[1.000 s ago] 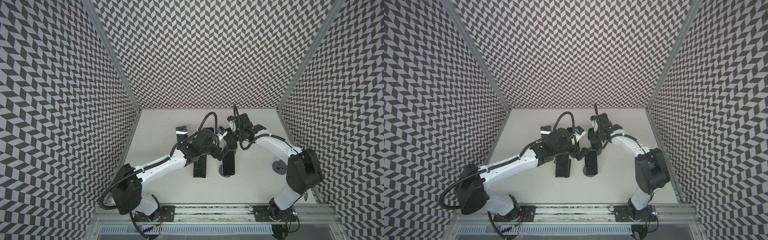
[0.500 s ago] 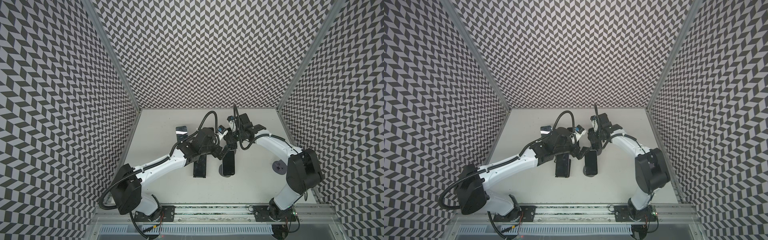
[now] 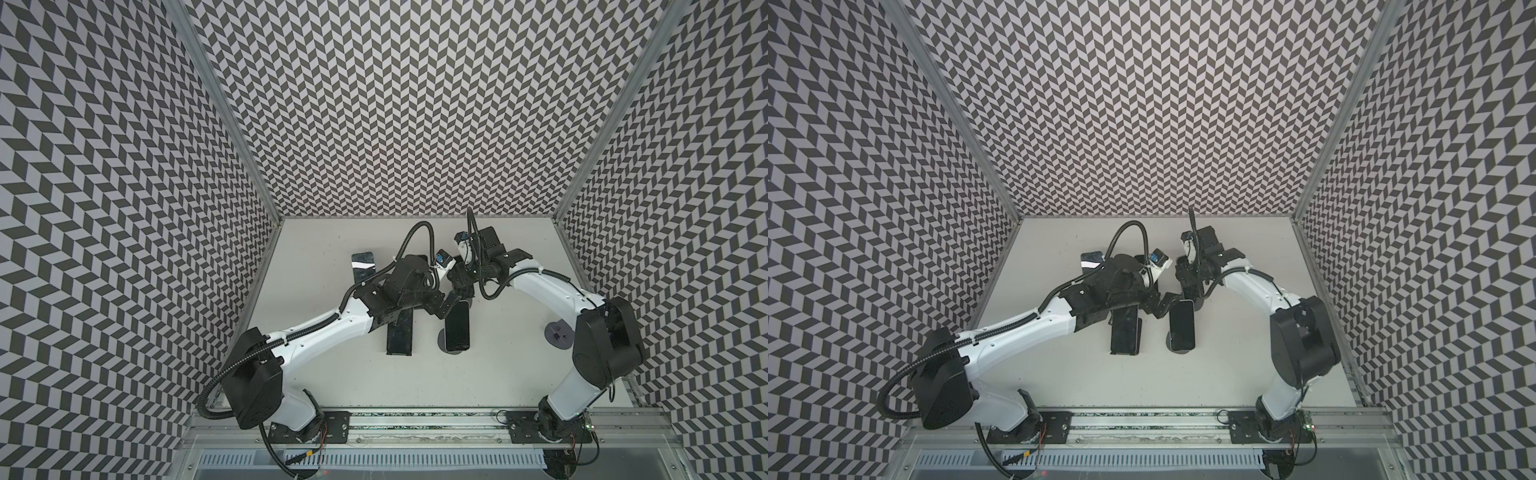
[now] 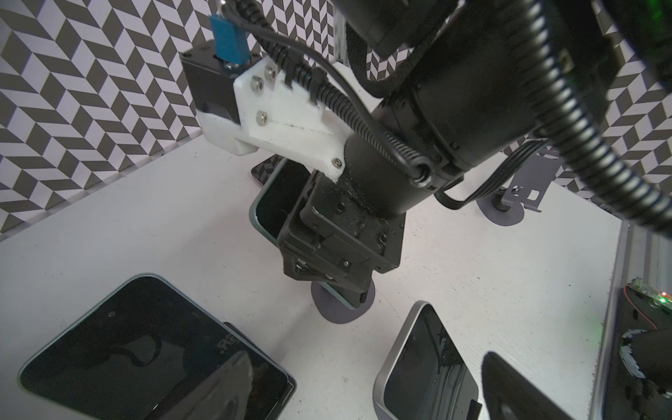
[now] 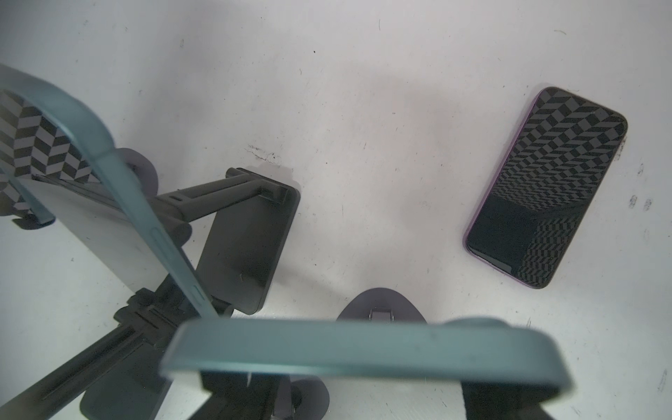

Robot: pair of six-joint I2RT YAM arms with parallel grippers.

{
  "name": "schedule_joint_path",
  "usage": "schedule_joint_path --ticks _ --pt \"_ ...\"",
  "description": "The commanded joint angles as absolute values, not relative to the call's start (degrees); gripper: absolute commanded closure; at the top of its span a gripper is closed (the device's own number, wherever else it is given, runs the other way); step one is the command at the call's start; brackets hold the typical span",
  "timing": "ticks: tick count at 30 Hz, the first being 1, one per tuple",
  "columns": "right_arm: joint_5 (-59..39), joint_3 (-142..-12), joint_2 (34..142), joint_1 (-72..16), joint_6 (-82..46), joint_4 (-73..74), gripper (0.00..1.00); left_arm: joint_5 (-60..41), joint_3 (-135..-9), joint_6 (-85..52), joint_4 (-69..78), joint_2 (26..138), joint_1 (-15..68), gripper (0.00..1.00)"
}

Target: Remove the phone from the phone stand

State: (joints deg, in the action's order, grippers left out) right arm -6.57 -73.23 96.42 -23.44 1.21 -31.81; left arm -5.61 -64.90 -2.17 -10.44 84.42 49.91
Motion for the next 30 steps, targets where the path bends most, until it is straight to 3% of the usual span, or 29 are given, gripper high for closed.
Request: schedule_joint_path --ticks 1,30 --pt "-8.4 -74.3 94.3 -23.2 0.9 -32.2 0.46 -4.7 -67.5 -1.8 -9.6 84.3 50.4 0.02" --pt "-7.8 -73.7 87.5 -23.1 -1.9 -32.9 0.46 -1.6 -68.5 -10.9 -5.2 85.1 50.6 0.03"
